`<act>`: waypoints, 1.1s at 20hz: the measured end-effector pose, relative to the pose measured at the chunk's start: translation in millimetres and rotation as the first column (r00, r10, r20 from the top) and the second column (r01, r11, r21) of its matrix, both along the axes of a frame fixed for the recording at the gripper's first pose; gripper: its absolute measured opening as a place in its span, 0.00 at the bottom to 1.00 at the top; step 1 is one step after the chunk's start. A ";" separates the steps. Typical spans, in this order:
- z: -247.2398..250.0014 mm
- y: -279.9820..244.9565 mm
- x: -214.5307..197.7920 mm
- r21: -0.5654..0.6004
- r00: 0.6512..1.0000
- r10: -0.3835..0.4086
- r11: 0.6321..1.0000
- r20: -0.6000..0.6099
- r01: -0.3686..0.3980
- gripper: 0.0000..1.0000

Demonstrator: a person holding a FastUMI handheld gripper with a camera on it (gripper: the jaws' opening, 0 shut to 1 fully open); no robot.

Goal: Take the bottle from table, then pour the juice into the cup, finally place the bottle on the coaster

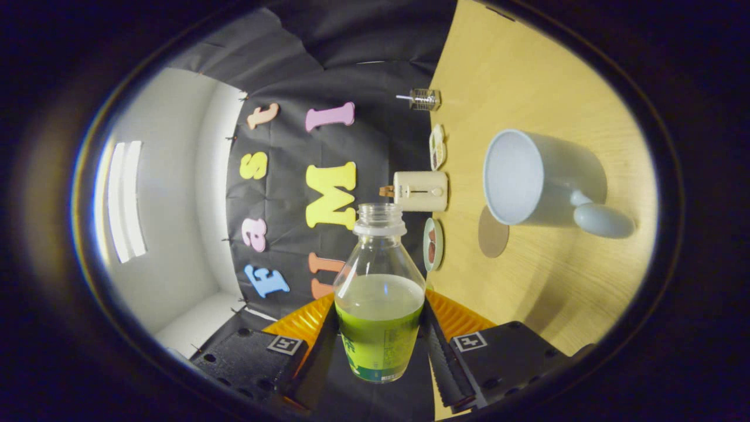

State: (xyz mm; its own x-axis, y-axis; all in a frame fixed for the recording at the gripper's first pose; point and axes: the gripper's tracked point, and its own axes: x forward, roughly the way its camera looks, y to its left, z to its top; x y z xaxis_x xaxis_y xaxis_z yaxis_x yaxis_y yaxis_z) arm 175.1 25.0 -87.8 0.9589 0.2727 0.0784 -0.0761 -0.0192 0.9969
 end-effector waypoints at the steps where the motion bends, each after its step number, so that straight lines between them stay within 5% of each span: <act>1: -2.2 -2.3 -1.1 0.027 1.000 0.002 1.000 -0.009 -0.002 0.78; 22: 13.3 -16.9 -17.2 0.317 0.998 0.054 0.947 -0.013 -0.047 0.78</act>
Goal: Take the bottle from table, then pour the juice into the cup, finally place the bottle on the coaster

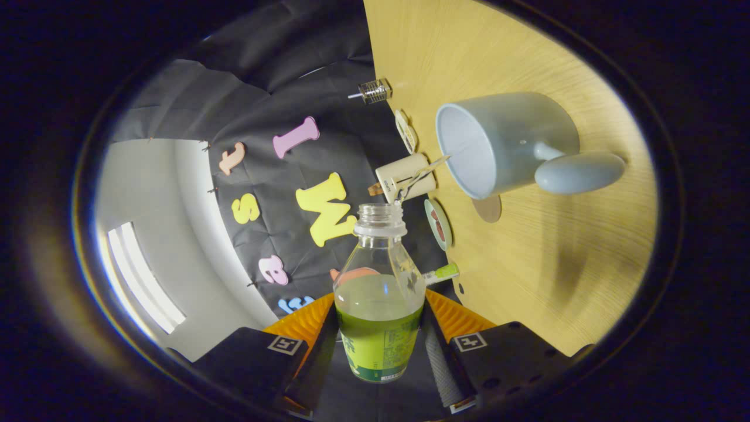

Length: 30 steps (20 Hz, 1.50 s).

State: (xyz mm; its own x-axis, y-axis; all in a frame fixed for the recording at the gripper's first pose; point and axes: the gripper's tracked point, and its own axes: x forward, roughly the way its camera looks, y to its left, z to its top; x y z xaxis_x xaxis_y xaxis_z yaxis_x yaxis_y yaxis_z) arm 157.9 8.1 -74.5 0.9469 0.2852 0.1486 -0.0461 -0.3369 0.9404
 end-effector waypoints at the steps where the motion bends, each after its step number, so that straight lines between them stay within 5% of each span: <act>1: 0.6 -0.7 -0.9 0.018 1.000 0.002 1.000 0.000 -0.002 0.78; 21: 71.5 -11.1 -9.3 0.191 0.993 0.015 0.981 0.116 -0.037 0.78; 30: 81.3 -33.3 -8.6 0.386 0.991 -0.031 0.922 0.132 -0.023 0.78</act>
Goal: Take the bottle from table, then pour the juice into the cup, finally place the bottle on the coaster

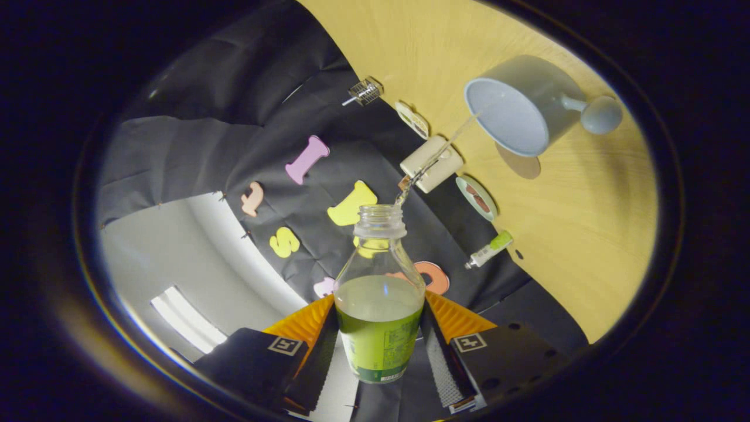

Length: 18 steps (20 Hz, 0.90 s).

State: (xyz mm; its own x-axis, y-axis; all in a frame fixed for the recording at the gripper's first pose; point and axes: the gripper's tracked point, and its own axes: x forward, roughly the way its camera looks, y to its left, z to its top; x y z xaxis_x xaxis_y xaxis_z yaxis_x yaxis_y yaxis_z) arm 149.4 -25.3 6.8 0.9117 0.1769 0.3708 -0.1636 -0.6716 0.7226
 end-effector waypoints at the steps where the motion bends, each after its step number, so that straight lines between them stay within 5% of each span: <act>1: 4.4 -1.5 1.9 0.024 1.000 0.002 1.000 0.011 -0.002 0.78; 5: 12.9 -0.8 3.9 0.020 0.999 0.012 1.000 0.029 -0.013 0.78; 10: 16.9 -7.7 0.8 0.152 0.999 0.009 0.988 0.047 -0.016 0.78; 18: 8.3 1.9 0.7 0.147 0.999 0.025 0.989 0.039 -0.031 0.78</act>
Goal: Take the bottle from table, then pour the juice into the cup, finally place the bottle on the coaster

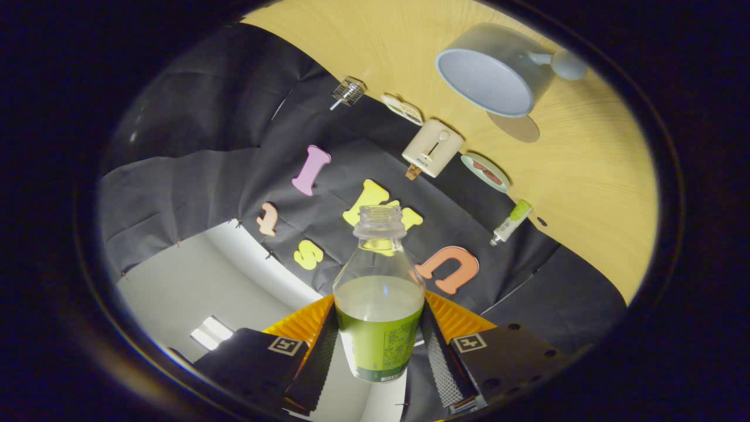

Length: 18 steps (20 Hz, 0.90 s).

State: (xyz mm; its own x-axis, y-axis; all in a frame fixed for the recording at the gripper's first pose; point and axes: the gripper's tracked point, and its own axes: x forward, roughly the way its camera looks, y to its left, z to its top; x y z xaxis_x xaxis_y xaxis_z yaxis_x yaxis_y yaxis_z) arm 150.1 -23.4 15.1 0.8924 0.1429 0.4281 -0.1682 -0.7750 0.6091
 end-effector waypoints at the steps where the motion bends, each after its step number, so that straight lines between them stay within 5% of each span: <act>1: -2.4 2.3 -3.2 -0.028 1.000 0.008 1.000 -0.001 -0.008 0.78; 5: -21.1 27.2 -3.7 -0.280 0.997 0.064 0.957 -0.053 -0.077 0.78; 9: -50.5 33.3 -5.3 -0.510 0.993 0.029 0.856 -0.117 -0.085 0.78; 13: -66.5 28.9 -4.7 -0.789 0.992 -0.050 0.612 -0.119 -0.064 0.78; 18: -71.8 14.9 3.7 -0.960 0.993 -0.117 0.281 -0.018 0.015 0.78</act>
